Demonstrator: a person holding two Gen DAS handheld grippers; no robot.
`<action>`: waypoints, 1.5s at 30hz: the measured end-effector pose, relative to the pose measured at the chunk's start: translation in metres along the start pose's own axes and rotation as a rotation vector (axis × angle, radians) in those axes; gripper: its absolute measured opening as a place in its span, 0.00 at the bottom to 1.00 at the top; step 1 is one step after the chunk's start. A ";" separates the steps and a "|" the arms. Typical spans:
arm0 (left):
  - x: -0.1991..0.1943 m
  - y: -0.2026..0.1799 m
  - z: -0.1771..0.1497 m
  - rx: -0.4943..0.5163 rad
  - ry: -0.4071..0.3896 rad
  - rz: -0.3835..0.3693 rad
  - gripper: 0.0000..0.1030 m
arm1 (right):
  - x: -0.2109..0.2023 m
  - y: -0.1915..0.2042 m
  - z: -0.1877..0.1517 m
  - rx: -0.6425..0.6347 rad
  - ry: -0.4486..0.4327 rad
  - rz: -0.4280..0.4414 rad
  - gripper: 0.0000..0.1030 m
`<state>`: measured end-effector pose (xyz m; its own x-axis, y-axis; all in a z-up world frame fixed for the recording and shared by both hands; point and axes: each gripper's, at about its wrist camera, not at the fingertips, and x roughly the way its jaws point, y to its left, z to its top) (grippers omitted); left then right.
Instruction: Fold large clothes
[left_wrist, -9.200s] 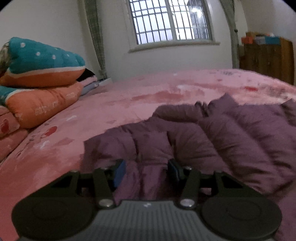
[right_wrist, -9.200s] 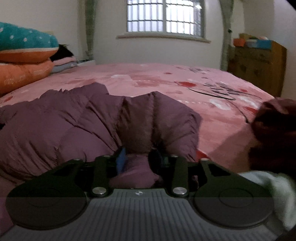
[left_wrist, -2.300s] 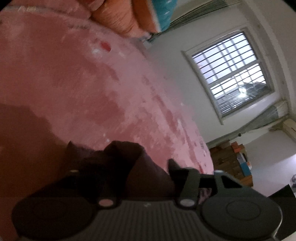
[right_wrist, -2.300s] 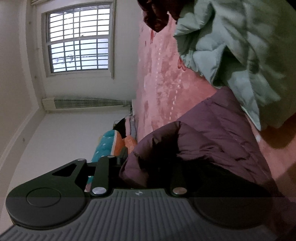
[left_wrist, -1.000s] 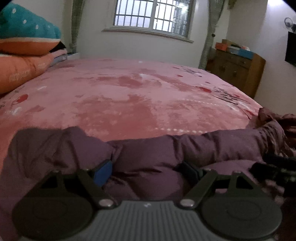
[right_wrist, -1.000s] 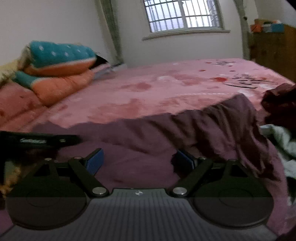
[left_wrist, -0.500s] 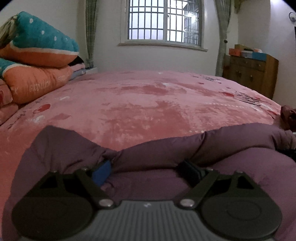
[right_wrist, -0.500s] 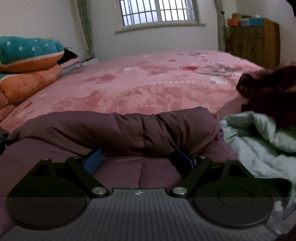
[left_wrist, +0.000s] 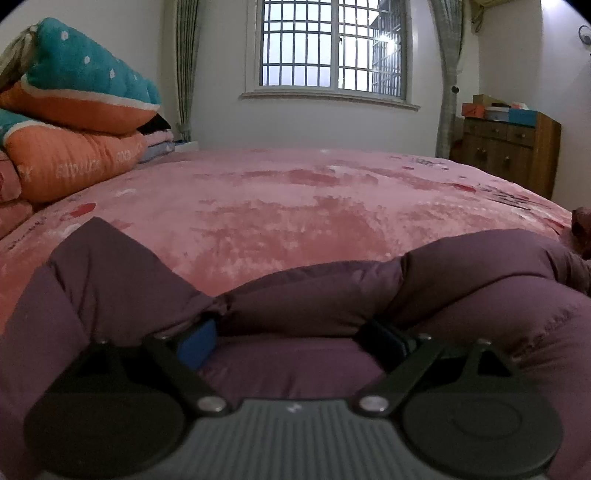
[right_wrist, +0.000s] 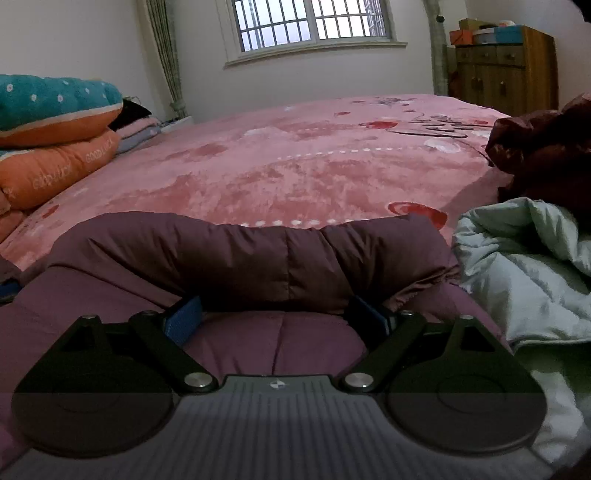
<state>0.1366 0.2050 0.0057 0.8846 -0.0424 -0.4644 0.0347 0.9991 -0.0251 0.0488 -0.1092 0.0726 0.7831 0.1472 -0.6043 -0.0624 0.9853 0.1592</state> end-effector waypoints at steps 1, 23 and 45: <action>0.001 0.000 0.000 0.001 0.002 0.001 0.89 | -0.002 0.000 -0.002 -0.001 0.001 0.000 1.00; -0.151 0.027 0.025 -0.157 0.020 0.108 0.95 | -0.152 -0.076 0.002 0.242 -0.090 0.117 1.00; -0.217 0.149 -0.039 -0.504 0.045 -0.031 0.99 | -0.185 -0.139 -0.080 0.572 0.162 0.301 1.00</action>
<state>-0.0681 0.3626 0.0682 0.8657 -0.0835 -0.4936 -0.1776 0.8707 -0.4586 -0.1368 -0.2664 0.0996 0.6771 0.4640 -0.5712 0.1096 0.7039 0.7017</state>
